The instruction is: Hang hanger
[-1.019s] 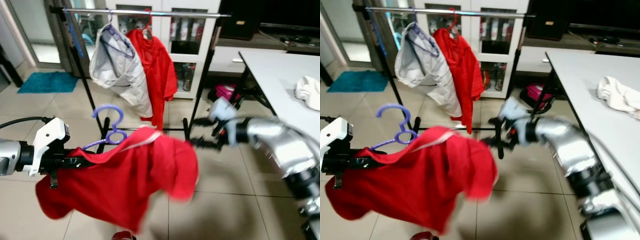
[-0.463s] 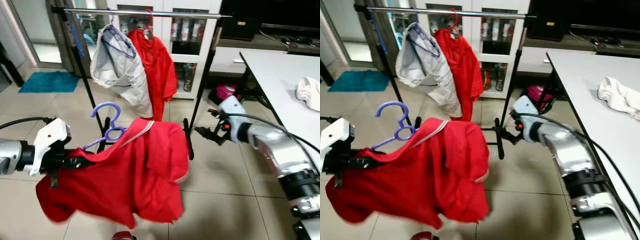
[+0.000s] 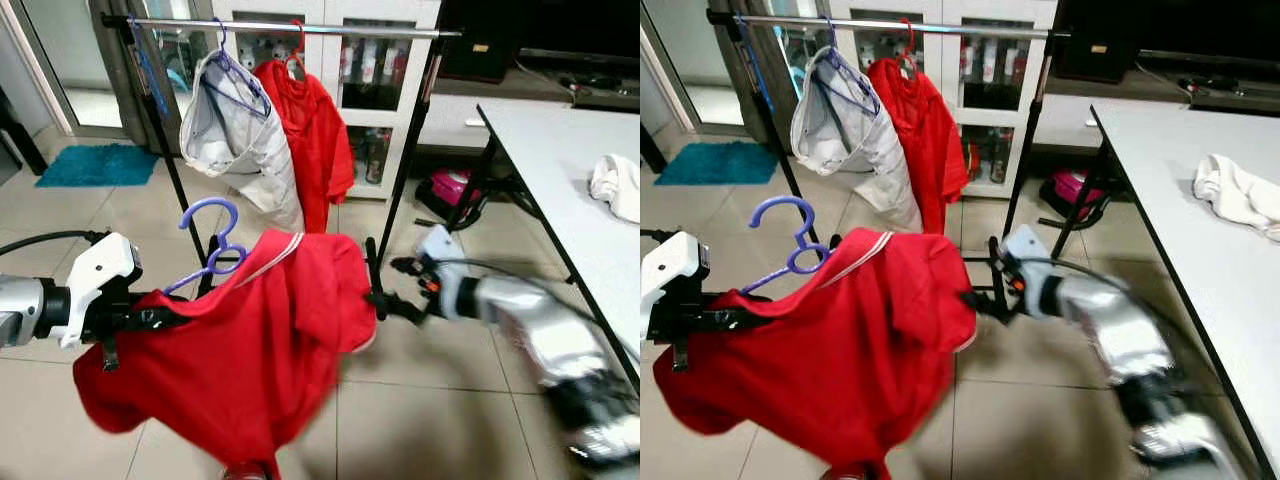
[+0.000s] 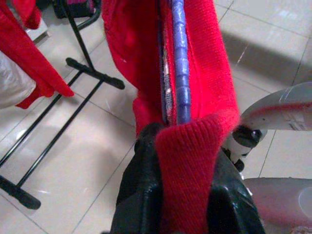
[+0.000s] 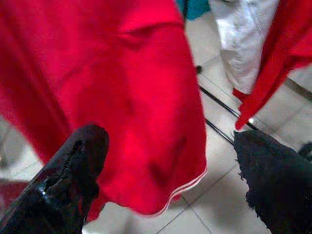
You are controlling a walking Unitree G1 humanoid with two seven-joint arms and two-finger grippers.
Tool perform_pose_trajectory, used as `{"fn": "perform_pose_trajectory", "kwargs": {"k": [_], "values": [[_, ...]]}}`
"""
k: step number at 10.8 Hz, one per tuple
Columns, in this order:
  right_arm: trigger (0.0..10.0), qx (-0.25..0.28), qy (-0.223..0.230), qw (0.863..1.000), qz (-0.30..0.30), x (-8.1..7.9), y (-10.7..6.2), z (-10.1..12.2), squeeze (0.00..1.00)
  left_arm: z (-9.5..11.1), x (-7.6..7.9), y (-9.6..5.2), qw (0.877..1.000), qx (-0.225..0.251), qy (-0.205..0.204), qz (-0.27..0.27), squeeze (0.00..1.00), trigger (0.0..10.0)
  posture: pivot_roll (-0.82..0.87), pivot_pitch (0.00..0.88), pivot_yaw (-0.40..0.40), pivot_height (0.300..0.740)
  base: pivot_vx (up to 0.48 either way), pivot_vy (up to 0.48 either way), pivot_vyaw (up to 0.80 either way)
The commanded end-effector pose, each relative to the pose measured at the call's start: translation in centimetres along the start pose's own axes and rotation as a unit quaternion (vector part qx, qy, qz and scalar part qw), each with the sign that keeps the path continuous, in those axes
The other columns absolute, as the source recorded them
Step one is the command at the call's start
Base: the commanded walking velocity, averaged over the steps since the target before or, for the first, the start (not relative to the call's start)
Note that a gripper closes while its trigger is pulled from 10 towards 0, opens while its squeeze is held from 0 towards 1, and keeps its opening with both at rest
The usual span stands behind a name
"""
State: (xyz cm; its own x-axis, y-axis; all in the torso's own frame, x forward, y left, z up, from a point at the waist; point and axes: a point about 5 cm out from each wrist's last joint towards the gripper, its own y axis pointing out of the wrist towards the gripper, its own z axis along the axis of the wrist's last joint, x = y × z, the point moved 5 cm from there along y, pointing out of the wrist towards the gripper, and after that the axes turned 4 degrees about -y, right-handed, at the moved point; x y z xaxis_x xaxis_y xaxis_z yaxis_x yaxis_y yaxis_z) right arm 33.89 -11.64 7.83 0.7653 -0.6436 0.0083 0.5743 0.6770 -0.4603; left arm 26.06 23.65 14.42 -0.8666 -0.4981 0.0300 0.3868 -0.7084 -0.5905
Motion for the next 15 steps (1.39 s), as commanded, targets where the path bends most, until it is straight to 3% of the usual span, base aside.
{"fn": "perform_pose_trajectory", "kwargs": {"k": [1,3,5,9,15], "values": [[10.0,-0.002,0.025,0.999,-0.023,0.6,0.5,-0.2,0.0,1.4,0.0,-0.3,1.0,0.018,0.02,0.0,0.0,0.0,0.05,0.0,0.009,0.74,0.0,0.0,0.0],[10.0,0.016,0.059,0.998,0.009,-0.9,1.7,0.1,0.0,1.5,0.2,-0.3,1.0,0.02,0.019,-0.004,0.0,0.0,0.06,0.0,0.003,0.74,0.0,0.0,0.0],[0.0,0.026,0.063,0.997,0.024,-1.5,2.2,0.4,0.0,1.6,0.2,-0.4,1.0,0.022,0.019,-0.004,0.0,0.0,0.06,0.0,-0.001,0.74,0.0,0.0,0.0],[0.0,0.015,0.065,0.998,-0.024,0.1,2.8,-0.1,0.0,1.7,0.4,-0.5,1.0,0.023,0.019,-0.009,0.0,0.0,0.07,0.0,-0.001,0.74,0.0,0.0,0.0],[0.0,0.032,0.074,0.997,-0.003,-0.1,2.8,0.4,0.0,1.6,0.5,-0.5,1.0,0.019,0.018,-0.01,0.0,0.0,0.07,0.0,0.0,0.74,0.0,0.0,0.0]]}}
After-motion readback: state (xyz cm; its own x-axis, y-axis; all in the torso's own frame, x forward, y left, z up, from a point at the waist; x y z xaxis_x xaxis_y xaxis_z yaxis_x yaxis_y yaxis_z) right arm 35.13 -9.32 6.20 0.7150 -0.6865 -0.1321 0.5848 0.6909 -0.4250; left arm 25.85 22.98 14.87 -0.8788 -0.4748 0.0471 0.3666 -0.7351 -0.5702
